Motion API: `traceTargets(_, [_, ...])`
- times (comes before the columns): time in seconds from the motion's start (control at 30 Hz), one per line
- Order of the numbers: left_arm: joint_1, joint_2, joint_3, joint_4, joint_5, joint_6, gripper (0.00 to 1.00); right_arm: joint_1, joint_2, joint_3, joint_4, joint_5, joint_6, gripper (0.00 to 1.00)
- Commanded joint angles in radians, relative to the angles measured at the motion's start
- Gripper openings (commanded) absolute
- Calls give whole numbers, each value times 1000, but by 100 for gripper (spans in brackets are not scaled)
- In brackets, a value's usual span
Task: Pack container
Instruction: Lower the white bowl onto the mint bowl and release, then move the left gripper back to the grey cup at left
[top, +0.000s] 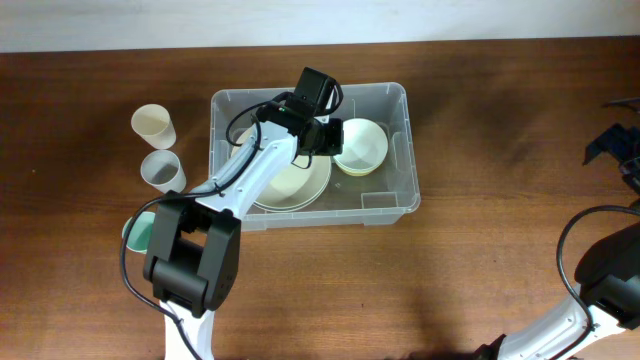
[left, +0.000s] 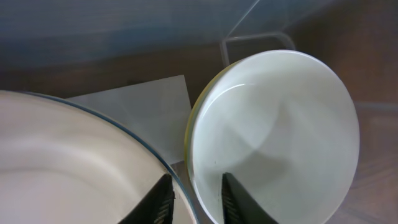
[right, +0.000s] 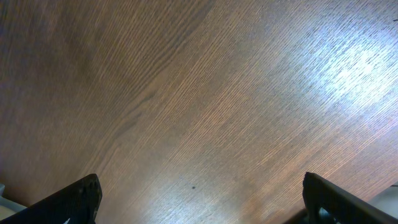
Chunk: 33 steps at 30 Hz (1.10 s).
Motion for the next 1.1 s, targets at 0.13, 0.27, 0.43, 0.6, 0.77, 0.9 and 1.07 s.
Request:
traceTargets(0.13, [7, 5, 106, -45, 18, 68, 52, 0, -24, -2, 2, 9, 7, 99])
traceTargets(0.27, [30, -3, 306, -184, -7, 103, 70, 0, -24, -2, 2, 9, 7, 99])
traceTargets(0.43, [98, -12, 587, -423, -193, 102, 100, 0, -24, -2, 2, 9, 8, 99])
traceTargets(0.6, [223, -20, 819, -662, -278, 102, 99, 0, -24, -2, 2, 9, 7, 99])
traceTargets(0.77, [373, -20, 892, -791, -274, 102, 99, 0, -24, -2, 2, 9, 7, 99])
traceTargets(0.9, [467, 0, 886, -909, -269, 98, 99, 0, -24, -2, 2, 9, 7, 99])
traceTargets(1.07, [543, 21, 867, -1027, -244, 128, 99, 0, -24, -2, 2, 9, 8, 99])
